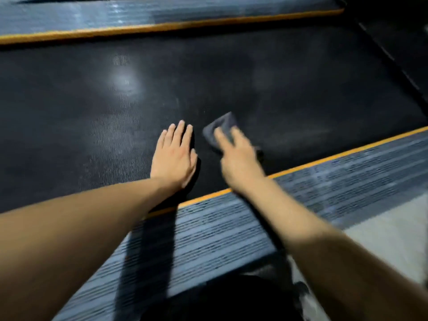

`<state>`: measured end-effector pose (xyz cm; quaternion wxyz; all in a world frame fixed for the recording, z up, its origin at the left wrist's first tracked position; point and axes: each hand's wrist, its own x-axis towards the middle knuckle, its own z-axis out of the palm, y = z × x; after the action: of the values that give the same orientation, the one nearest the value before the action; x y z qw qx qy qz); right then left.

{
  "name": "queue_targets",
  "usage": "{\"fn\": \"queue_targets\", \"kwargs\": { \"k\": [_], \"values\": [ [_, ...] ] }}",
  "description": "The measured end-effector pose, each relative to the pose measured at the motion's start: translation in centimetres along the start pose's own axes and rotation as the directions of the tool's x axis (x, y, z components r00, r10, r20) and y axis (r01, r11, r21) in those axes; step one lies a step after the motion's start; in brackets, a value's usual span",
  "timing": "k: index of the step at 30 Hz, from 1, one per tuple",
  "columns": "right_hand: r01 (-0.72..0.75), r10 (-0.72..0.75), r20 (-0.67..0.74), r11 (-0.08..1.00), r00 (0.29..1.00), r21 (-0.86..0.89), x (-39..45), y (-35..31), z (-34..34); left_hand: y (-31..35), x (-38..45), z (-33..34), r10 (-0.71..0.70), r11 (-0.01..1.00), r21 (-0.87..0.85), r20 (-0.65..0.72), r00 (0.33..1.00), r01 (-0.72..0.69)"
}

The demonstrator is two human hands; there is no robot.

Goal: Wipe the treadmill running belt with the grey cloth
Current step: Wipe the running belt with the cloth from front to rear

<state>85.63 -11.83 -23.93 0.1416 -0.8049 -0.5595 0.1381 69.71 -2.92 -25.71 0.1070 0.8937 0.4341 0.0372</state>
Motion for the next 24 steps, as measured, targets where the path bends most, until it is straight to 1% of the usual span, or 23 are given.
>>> {"fn": "queue_targets", "kwargs": {
  "k": [1,3,5,6,8,9,10,11,12,13,15,17,20,22,24],
  "values": [
    [0.053,-0.053,0.017,0.998,0.998,0.023,-0.6,-1.8,0.6,-1.3,-0.4,-0.3,0.022,1.0,0.009,-0.007,1.0,-0.022],
    [0.125,-0.126,0.044,0.992,0.991,0.024,-0.7,-1.9,0.6,-3.8,-0.9,-0.9,0.067,0.997,0.039,-0.009,0.998,-0.067],
    [0.111,-0.111,-0.022,0.994,0.994,0.001,0.4,0.5,-0.1,-5.2,-1.3,-1.0,0.104,0.993,0.053,0.008,0.994,-0.105],
    [0.058,-0.059,-0.08,0.998,0.995,-0.009,1.4,1.8,-0.4,-5.4,-1.5,-0.9,0.108,0.992,0.056,0.005,0.994,-0.109],
    [-0.154,0.151,-0.188,0.988,0.971,-0.002,3.9,3.8,-1.2,-5.1,-1.5,-0.8,0.089,0.995,0.047,-0.009,0.996,-0.089],
    [-0.267,0.266,-0.213,0.963,0.94,0.022,4.8,4.3,-1.5,-4.7,-1.4,-0.8,0.077,0.996,0.04,-0.012,0.997,-0.077],
    [-0.347,0.345,-0.216,0.938,0.914,0.03,5.4,4.4,-1.5,-4.6,-1.3,-0.7,0.072,0.997,0.031,-0.013,0.997,-0.072],
    [-0.372,0.369,-0.223,0.928,0.902,0.031,5.5,4.0,-1.4,-4.6,-1.3,-0.7,0.073,0.997,0.023,-0.012,0.997,-0.072],
    [-0.331,0.328,-0.246,0.943,0.912,0.032,5.3,3.2,-1.1,-4.7,-1.3,-0.7,0.07,0.997,0.022,-0.014,0.997,-0.07],
    [-0.23,0.23,-0.255,0.973,0.939,0.03,4.9,1.9,-0.7,-4.8,-1.3,-0.7,0.062,0.998,0.028,-0.015,0.998,-0.062],
    [-0.001,0.004,-0.19,1.0,0.982,0.018,3.9,-0.9,0.9,-5.0,-1.2,-0.7,0.045,0.999,0.02,-0.029,0.999,-0.044],
    [0.133,-0.131,-0.111,0.991,0.985,0.005,3.4,-2.8,2.1,-5.0,-1.1,-0.8,0.034,0.999,-0.015,-0.038,0.999,-0.035],
    [0.198,-0.199,-0.066,0.98,0.978,-0.029,3.9,-3.2,1.9,-4.7,-1.2,-1.1,0.01,1.0,-0.005,-0.046,0.999,-0.011],
    [0.179,-0.18,-0.071,0.984,0.981,-0.013,4.7,-2.7,1.8,-4.6,-1.1,-1.2,0.005,1.0,0.004,-0.047,0.999,-0.005],
    [0.119,-0.122,-0.073,0.992,0.99,-0.037,6.4,-2.9,2.0,-4.6,-1.1,-1.1,-0.003,1.0,0.021,-0.031,1.0,0.004]
  ]
}}
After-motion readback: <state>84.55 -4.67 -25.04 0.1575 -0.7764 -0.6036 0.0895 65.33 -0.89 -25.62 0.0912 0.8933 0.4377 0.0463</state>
